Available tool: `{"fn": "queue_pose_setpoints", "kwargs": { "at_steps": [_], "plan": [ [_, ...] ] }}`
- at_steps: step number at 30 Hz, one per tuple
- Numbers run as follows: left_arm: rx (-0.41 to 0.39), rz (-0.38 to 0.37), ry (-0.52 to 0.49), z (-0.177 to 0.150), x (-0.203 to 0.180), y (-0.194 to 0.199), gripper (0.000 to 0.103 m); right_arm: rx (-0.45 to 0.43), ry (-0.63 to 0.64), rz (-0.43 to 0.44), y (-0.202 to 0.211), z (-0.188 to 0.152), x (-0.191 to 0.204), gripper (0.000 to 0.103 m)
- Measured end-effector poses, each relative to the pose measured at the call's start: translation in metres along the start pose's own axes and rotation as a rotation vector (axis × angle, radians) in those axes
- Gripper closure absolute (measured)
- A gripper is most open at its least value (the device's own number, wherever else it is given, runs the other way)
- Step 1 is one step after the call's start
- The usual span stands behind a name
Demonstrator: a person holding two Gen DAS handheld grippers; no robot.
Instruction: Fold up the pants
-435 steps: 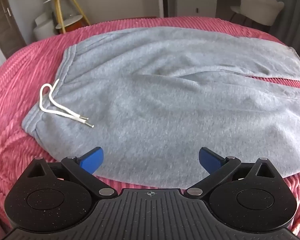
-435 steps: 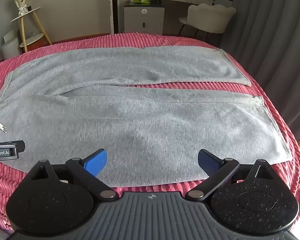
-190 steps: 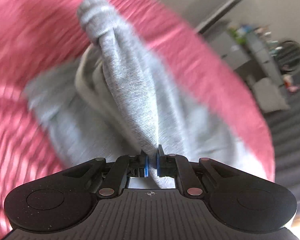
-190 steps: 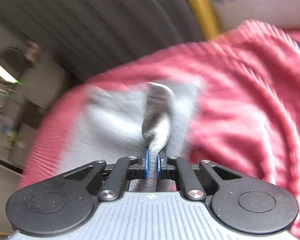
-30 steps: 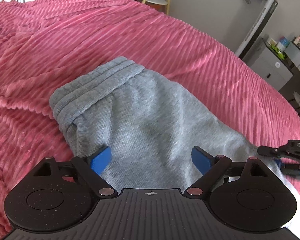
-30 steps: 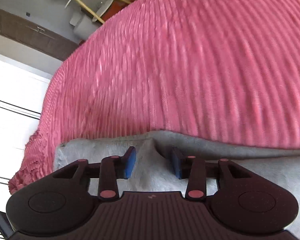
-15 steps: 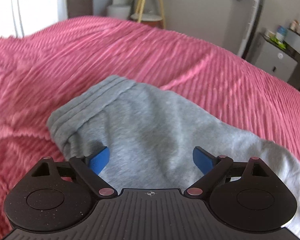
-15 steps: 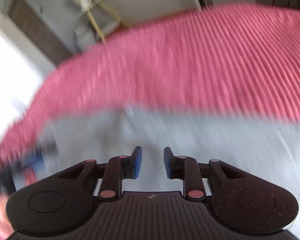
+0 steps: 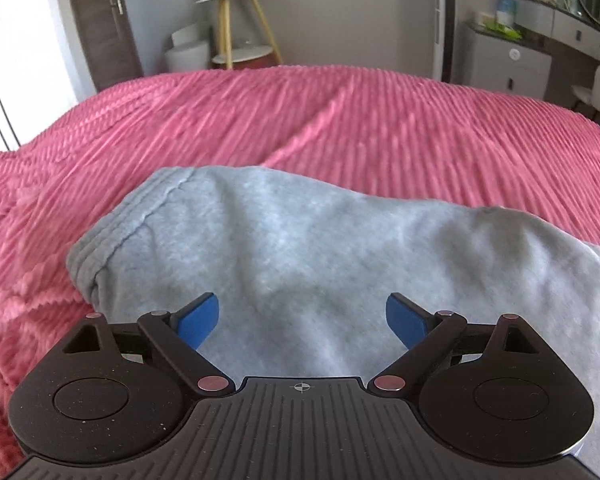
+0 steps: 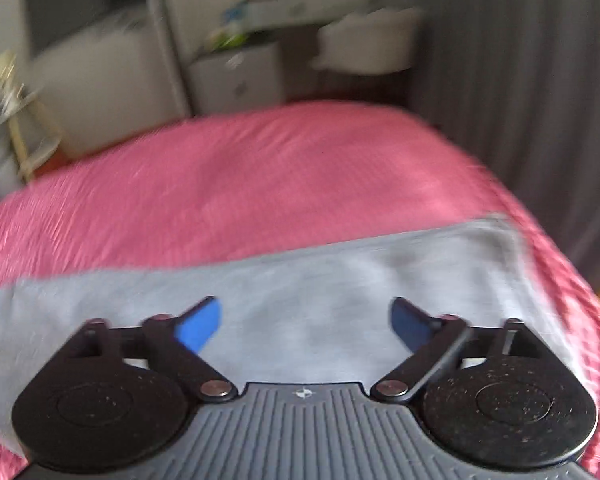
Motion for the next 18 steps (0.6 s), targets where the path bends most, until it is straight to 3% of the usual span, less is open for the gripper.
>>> {"fn": "queue_pose_setpoints", "kwargs": {
  "at_steps": [2, 5, 9, 10, 12, 13, 15, 18],
  "plan": [
    [-0.008, 0.007, 0.024, -0.002, -0.002, 0.009, 0.008, 0.055, -0.028, 0.008, 0.008, -0.010, -0.042, 0.006],
    [-0.016, 0.013, 0.047, -0.002, -0.007, 0.024, 0.008, 0.110, -0.157, -0.058, 0.019, -0.029, -0.113, 0.006],
    [0.014, 0.010, 0.058, -0.006, -0.020, 0.043, 0.008, 0.131, -0.367, -0.067, 0.026, -0.057, -0.186, 0.018],
    [0.033, 0.010, 0.065, -0.008, -0.024, 0.046, 0.008, 0.145, -0.393, -0.056, 0.024, -0.064, -0.195, 0.022],
    [0.061, -0.012, 0.085, -0.011, -0.032, 0.054, 0.008, 0.178, -0.431, -0.042, 0.018, -0.081, -0.207, 0.050],
    [0.073, -0.026, 0.094, -0.012, -0.036, 0.058, 0.008, 0.197, -0.454, -0.023, 0.013, -0.089, -0.213, 0.055],
    [0.087, -0.047, 0.103, -0.016, -0.044, 0.064, 0.008, 0.254, -0.543, 0.031, -0.004, -0.109, -0.217, 0.058],
    [0.093, -0.038, 0.083, -0.021, -0.054, 0.067, 0.008, 0.194, -0.612, 0.124, -0.007, -0.118, -0.217, 0.058]
  ]
}}
Point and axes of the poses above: each gripper's, at about its wrist camera, not at the fingertips, and y roughly against the way its jaws point, x to its left, z to its top, the point moved 7 cm from there along -y, roughly the way its jaws point, and after that the axes turned 5 degrees about x, right-handed, at the moved point
